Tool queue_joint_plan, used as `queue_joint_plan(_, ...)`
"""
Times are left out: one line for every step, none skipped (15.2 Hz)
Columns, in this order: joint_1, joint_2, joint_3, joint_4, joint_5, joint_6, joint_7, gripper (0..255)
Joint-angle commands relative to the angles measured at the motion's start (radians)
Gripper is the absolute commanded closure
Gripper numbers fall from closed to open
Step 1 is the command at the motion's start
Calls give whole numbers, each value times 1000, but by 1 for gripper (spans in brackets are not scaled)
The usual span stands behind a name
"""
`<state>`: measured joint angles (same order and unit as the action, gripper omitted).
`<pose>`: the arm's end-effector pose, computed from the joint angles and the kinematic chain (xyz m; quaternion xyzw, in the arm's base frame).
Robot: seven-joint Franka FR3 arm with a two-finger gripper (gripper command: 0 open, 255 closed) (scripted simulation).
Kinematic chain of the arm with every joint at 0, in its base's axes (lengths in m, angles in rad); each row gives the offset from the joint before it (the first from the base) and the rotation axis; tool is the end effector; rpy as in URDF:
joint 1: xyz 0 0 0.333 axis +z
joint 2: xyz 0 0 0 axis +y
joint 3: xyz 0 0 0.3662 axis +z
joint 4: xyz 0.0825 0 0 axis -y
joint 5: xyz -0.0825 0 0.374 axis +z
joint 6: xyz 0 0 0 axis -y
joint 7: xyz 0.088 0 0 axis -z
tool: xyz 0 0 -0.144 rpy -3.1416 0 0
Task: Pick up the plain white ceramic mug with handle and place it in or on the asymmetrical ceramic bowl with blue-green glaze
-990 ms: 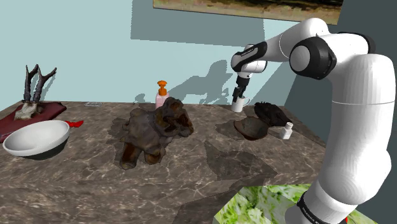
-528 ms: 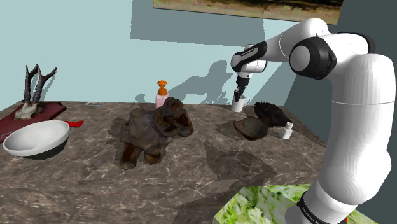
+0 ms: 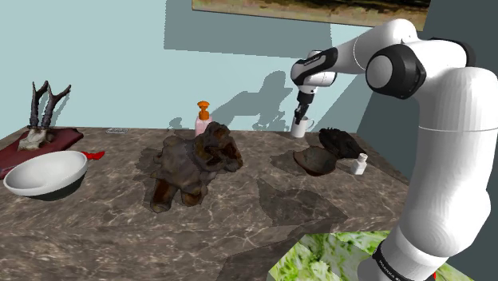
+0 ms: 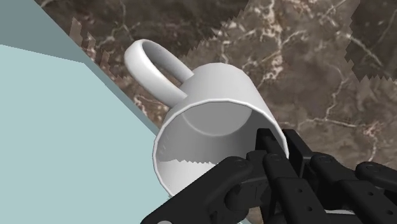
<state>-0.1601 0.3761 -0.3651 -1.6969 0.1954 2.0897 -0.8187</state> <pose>0.5984 -0.2989 0.4069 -0.9931 -0.1129 -0.0302 0.0020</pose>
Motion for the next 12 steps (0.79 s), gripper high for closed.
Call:
queue_joint_plan(1,-9,-2,14,-5,-23,4,255)
queue_joint_plan(1,-14,-3,22,-8,-34,6,255)
queue_joint_plan(1,-18,-4,29,-10,-46,7,255)
queue_joint_plan(2,-22,-5,38,-12,-58,9,255)
queue_joint_plan(2,-25,-6,46,-14,-69,11,255)
queue_joint_plan(2,-29,-7,55,-16,-81,13,255)
queue_joint_plan(2,-32,-8,64,-18,-93,14,255)
queue_joint_plan(2,-35,-8,73,-20,-105,16,255)
queue_joint_plan(2,-38,-9,82,-22,-118,17,255)
queue_joint_plan(2,-41,-10,92,-23,-130,19,255)
queue_joint_plan(2,-44,-10,102,-25,-142,20,255)
queue_joint_plan(1,-46,-11,112,-26,-155,22,255)
